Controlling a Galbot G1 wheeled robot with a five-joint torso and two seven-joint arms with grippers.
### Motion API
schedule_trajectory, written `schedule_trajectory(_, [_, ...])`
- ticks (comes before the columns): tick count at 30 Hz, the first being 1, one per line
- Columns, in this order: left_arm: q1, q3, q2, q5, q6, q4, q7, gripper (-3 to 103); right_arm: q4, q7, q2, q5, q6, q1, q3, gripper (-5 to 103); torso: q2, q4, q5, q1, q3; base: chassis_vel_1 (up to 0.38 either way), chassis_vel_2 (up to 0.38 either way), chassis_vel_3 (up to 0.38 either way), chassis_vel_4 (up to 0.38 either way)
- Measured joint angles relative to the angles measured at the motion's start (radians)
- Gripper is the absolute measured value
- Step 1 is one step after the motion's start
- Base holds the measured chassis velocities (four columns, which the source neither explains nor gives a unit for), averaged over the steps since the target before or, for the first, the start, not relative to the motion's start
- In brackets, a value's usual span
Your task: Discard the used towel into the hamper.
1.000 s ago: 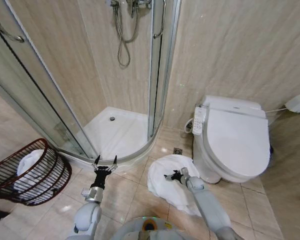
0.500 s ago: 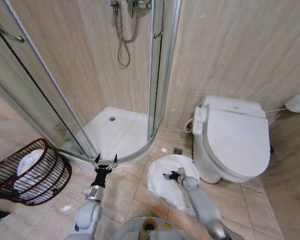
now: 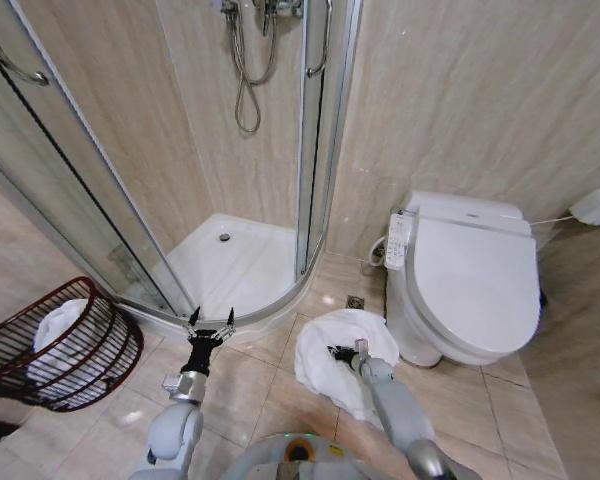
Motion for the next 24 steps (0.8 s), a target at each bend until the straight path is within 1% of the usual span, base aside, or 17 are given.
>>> schedule_trajectory(2, [0.000,0.000,0.000,0.000,0.000,-0.001,0.000,100,0.000,0.004,0.000,0.005,0.005,0.000,0.000,13,0.000,0.0000,0.0000,0.000,0.000,0.000,0.000,0.000,0.000])
schedule_trajectory(4, [0.000,0.001,0.000,-0.001,0.000,-0.004,0.000,100,0.006,0.016,0.000,0.023,0.015,-0.003,0.000,3,0.000,0.0000,0.0001,0.000,0.000,0.000,0.000,0.000,0.000])
schedule_trajectory(5, [0.000,0.002,0.000,-0.001,0.000,-0.004,0.000,100,0.013,0.023,0.000,0.033,0.017,-0.006,0.000,1,0.000,0.0000,0.0000,0.000,0.000,0.000,0.000,0.000,0.000])
schedule_trajectory(7, [0.000,0.003,-0.001,-0.001,0.000,-0.005,0.000,100,0.024,0.034,-0.001,0.044,0.023,-0.011,-0.002,1,0.000,0.0000,0.0000,0.000,0.000,0.000,0.000,0.000,0.000])
schedule_trajectory(10, [0.000,0.004,-0.001,-0.004,-0.001,-0.010,0.000,100,0.064,0.079,-0.005,0.048,0.062,-0.036,-0.008,1,0.000,0.0002,0.0002,0.000,0.000,0.000,0.000,0.000,0.000])
schedule_trajectory(11, [0.000,0.004,-0.001,-0.004,-0.001,-0.010,0.000,100,0.064,0.079,-0.005,0.048,0.062,-0.036,-0.008,1,0.000,0.0002,0.0002,0.000,0.000,0.000,0.000,0.000,0.000])
schedule_trajectory(14, [-0.003,0.008,-0.001,-0.006,-0.003,-0.012,0.000,100,0.186,0.118,-0.023,0.041,0.094,-0.101,-0.017,1,0.000,0.0000,0.0001,0.000,0.000,0.000,0.000,0.000,0.000])
schedule_trajectory(15, [-0.006,0.010,-0.001,-0.007,-0.004,-0.012,0.000,100,0.233,0.130,-0.026,0.030,0.109,-0.122,-0.018,1,0.000,-0.0004,0.0002,0.000,0.000,0.000,0.000,0.000,0.000])
schedule_trajectory(16, [-0.006,0.010,-0.001,-0.007,-0.004,-0.012,0.000,100,0.233,0.130,-0.026,0.030,0.109,-0.122,-0.018,1,0.000,-0.0004,0.0002,0.000,0.000,0.000,0.000,0.000,0.000])
schedule_trajectory(17, [-0.008,0.014,-0.001,-0.007,-0.005,-0.011,0.000,100,0.286,0.140,-0.029,0.014,0.122,-0.144,-0.017,1,0.000,0.0000,-0.0001,0.000,0.000,0.000,0.000,0.000,0.000])
schedule_trajectory(19, [-0.010,0.021,-0.002,-0.007,-0.006,-0.011,0.001,100,0.380,0.164,-0.029,-0.006,0.139,-0.186,-0.014,1,0.000,-0.0002,0.0001,0.000,0.000,0.000,0.000,0.000,0.000])
schedule_trajectory(20, [-0.010,0.024,-0.002,-0.007,-0.007,-0.011,0.001,100,0.420,0.177,-0.029,-0.010,0.146,-0.203,-0.011,1,0.000,0.0001,0.0002,0.000,0.000,0.000,0.000,0.000,0.000])
schedule_trajectory(21, [-0.010,0.024,-0.002,-0.007,-0.007,-0.011,0.001,100,0.420,0.177,-0.029,-0.010,0.146,-0.203,-0.011,1,0.000,0.0001,0.0002,0.000,0.000,0.000,0.000,0.000,0.000])
schedule_trajectory(23, [-0.010,0.026,-0.001,-0.008,-0.008,-0.011,0.002,100,0.494,0.199,-0.029,-0.015,0.153,-0.241,-0.005,1,0.000,0.0002,-0.0003,0.000,0.000,0.000,0.000,0.000,0.000])
schedule_trajectory(24, [-0.009,0.026,0.001,-0.012,-0.009,-0.013,0.003,100,0.526,0.208,-0.029,-0.022,0.164,-0.260,-0.001,1,0.000,0.0000,0.0001,0.000,0.000,0.000,0.000,0.000,0.000])
